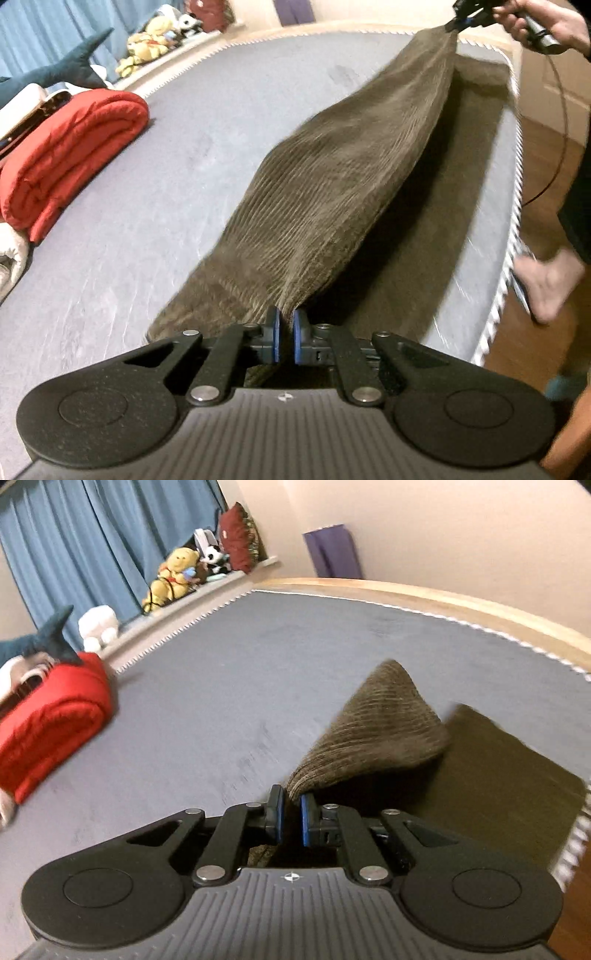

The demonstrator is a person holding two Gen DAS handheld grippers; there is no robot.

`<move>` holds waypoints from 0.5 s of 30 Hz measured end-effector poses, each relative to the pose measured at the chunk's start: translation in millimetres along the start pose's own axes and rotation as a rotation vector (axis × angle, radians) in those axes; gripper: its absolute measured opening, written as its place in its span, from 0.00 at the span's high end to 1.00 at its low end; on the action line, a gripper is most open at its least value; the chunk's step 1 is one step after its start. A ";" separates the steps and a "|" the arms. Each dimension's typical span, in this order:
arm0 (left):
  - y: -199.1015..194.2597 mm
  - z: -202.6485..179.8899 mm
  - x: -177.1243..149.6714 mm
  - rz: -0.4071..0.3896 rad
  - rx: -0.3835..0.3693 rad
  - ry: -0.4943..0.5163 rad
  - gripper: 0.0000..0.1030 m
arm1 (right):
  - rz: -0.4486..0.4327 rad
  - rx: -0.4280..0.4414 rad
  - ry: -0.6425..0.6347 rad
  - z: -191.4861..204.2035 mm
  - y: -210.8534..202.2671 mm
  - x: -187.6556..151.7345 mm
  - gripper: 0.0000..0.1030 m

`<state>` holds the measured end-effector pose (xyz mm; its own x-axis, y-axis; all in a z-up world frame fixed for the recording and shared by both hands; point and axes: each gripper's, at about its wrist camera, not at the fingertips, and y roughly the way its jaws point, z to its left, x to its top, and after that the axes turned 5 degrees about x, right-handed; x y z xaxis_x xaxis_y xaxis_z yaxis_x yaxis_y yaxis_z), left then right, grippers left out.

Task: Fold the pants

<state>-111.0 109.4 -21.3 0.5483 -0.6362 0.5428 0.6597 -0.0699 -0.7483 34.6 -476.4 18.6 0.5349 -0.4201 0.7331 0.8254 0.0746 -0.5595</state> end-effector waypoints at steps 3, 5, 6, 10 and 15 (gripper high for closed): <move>-1.7 -7.2 -10.8 0.056 -0.065 0.042 0.91 | 0.120 -0.028 -0.010 -23.3 -13.1 -34.4 0.91; -5.4 -10.6 -7.7 0.035 -0.062 0.058 0.89 | 0.247 -0.027 0.018 -42.5 -3.3 -48.0 0.87; -10.7 -7.9 -3.3 0.002 -0.061 0.038 0.83 | 0.267 -0.027 0.070 -56.6 -1.6 -51.2 0.87; -35.3 13.3 10.1 -0.164 -0.060 -0.127 0.52 | 0.092 -0.038 0.272 -106.5 -18.3 -21.9 0.53; -27.7 37.7 31.4 -0.210 0.055 -0.346 0.42 | -0.153 -0.116 0.482 -171.2 -33.8 13.8 0.45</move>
<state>-92.6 120.4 30.9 0.5335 -0.3156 0.7847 0.7968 -0.1236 -0.5915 -16.8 -639.6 -18.5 0.2434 -0.7894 0.5636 0.8476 -0.1093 -0.5192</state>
